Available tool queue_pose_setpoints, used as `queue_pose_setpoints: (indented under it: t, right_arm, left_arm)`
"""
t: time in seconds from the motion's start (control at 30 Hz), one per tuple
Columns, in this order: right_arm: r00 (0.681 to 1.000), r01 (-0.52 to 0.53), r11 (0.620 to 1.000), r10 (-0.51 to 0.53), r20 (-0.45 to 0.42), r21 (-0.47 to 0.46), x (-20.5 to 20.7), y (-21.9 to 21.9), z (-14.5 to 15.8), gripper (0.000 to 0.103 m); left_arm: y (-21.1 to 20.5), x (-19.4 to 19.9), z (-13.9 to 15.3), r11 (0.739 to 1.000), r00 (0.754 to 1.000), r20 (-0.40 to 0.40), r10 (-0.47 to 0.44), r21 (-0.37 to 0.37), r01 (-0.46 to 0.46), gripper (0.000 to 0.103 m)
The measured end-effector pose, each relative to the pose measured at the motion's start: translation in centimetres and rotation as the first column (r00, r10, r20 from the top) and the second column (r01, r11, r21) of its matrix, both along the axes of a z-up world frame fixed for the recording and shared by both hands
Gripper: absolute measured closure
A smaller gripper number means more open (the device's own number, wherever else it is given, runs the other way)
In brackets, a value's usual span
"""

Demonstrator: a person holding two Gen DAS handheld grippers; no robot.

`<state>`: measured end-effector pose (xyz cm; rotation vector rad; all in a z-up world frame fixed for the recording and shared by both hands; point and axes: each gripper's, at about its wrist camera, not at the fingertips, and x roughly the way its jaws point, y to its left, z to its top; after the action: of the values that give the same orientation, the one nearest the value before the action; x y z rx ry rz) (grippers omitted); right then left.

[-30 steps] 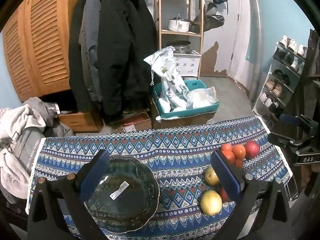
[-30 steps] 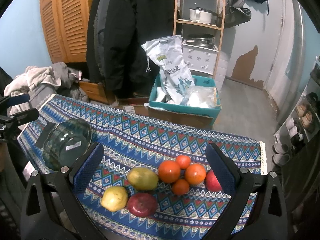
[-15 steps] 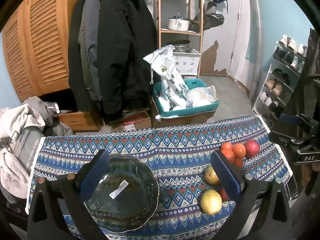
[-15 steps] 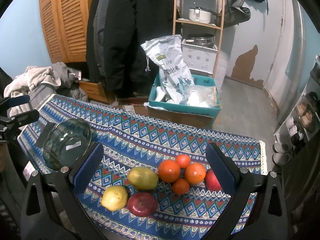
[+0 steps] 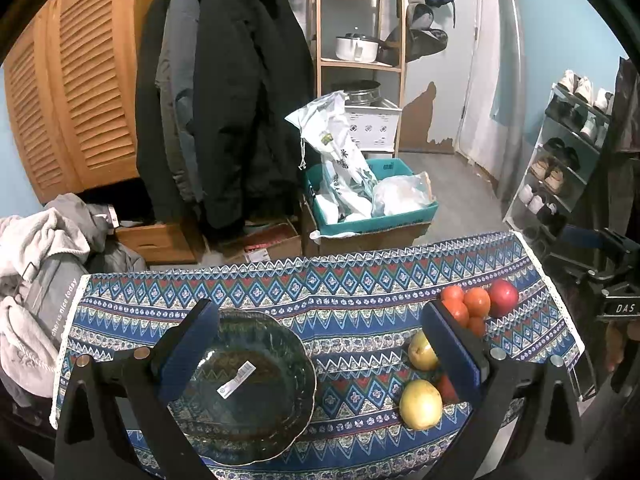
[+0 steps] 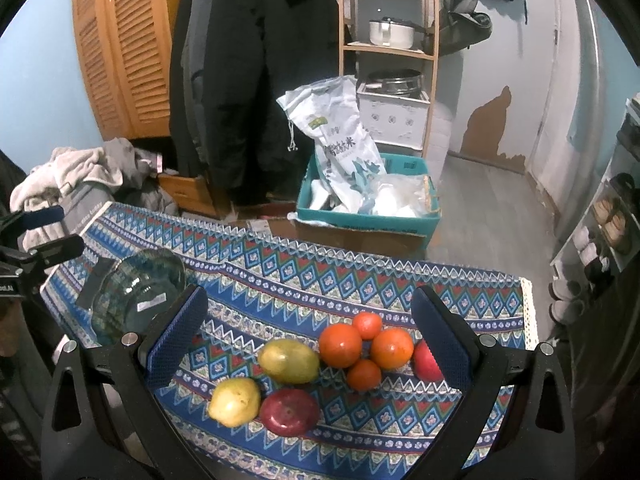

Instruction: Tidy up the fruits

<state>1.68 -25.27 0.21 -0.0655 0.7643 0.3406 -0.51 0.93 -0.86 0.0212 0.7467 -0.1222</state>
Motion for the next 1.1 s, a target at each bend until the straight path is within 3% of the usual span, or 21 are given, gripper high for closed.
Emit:
queue_pose_setpoints:
  t: [0.2,0.33,0.6,0.9,1.1]
  right_arm:
    - [0.999,0.009,1.000,-0.010,-0.037,-0.022,0.5,-0.2,-0.4,0.003]
    - [0.997,0.015,1.000,-0.017,-0.071,-0.024,0.7,-0.7,-1.2,0.003]
    - [0.987,0.063,0.997,-0.067,-0.148,-0.033,0.7,-2.1,-4.0,0.003]
    - [0.947,0.128,0.990,-0.139,-0.290,-0.054,-1.1,-3.4,-8.9,0.003]
    - [0.936,0.149,0.986,-0.167,-0.309,-0.082,-1.5,-4.7,-10.4,0.003]
  left_arm:
    - [-0.9,0.2,-0.5,1.000,1.000,-0.009,-0.024,0.003,0.024,0.000]
    - [-1.9,0.5,-1.8,0.998,0.997,-0.054,-0.056,-0.008,0.056,0.000]
    - [-4.8,0.9,-6.4,0.994,0.981,-0.159,-0.109,0.009,0.112,0.000]
    - [-8.1,0.5,-12.1,0.987,0.936,-0.314,-0.160,-0.029,0.159,0.000]
    - [-10.7,0.7,-15.4,0.980,0.899,-0.397,-0.187,-0.018,0.197,0.000]
